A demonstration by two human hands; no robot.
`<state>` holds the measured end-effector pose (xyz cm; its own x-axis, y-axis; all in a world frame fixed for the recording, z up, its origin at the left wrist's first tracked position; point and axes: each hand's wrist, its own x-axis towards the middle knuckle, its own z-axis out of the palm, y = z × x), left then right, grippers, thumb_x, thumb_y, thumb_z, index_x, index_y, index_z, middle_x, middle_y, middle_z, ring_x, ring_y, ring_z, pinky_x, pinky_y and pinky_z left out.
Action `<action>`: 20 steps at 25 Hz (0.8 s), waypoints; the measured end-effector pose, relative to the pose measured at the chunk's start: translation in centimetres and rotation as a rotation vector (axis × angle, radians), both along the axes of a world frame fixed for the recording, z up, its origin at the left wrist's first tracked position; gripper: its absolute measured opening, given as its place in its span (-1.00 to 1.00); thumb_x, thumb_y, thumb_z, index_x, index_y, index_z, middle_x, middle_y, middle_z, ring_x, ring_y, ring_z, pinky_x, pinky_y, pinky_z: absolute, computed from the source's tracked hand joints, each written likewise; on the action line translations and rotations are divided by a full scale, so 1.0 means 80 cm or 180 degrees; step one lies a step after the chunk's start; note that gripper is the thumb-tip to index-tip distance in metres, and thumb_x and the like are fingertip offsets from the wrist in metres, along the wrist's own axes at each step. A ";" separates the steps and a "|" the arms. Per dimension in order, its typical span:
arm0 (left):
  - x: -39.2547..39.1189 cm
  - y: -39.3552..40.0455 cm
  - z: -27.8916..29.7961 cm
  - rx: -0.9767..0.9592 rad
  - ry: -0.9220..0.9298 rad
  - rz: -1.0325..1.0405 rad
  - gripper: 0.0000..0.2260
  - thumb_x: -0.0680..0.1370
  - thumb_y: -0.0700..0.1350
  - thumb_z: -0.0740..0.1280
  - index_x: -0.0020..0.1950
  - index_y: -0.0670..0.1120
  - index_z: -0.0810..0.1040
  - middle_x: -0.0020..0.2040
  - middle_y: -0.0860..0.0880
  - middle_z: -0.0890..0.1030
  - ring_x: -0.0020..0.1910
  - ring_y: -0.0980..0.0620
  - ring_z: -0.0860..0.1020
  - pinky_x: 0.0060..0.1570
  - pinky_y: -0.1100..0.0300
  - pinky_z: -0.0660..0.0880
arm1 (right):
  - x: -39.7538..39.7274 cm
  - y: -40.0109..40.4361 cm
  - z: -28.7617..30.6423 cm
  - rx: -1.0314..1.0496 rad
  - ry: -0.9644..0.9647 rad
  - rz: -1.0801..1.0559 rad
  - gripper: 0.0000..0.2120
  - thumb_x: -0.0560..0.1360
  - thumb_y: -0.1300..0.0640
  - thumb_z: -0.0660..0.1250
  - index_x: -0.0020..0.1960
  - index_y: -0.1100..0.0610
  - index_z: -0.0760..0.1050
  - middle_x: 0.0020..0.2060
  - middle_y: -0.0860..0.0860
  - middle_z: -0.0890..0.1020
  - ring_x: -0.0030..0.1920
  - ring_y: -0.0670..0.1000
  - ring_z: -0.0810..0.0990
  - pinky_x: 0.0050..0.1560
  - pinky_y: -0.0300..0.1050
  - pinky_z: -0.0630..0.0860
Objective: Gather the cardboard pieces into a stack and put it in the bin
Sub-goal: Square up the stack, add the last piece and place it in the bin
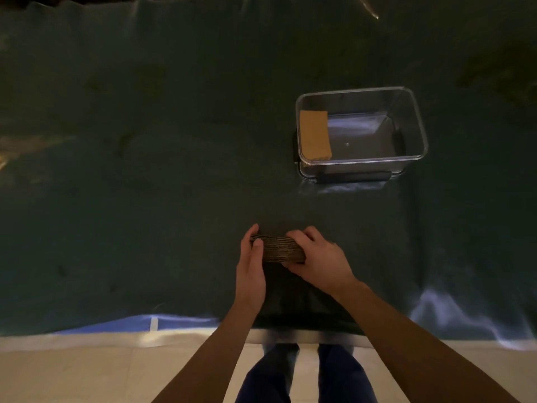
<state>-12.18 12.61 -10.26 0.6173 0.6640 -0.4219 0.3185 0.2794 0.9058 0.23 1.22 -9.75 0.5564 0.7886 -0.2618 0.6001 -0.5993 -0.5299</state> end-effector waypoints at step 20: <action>0.074 0.020 0.021 0.4035 0.1859 -0.1748 -0.49 0.67 0.15 -0.15 0.58 0.04 0.23 0.62 -0.11 0.19 0.61 -0.16 0.00 0.51 -0.27 -0.12 | -0.002 0.003 -0.004 -0.0082 -0.0239 0.0045 -0.44 0.42 -0.17 0.41 0.35 -0.04 0.37 0.11 0.03 0.52 -0.08 0.08 0.62 -0.16 0.03 0.62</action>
<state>-6.24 14.24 -8.60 0.8565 0.5154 -0.0278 0.5127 -0.8435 0.1602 0.08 1.43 -10.04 0.5641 0.7900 -0.2400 0.6461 -0.6034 -0.4675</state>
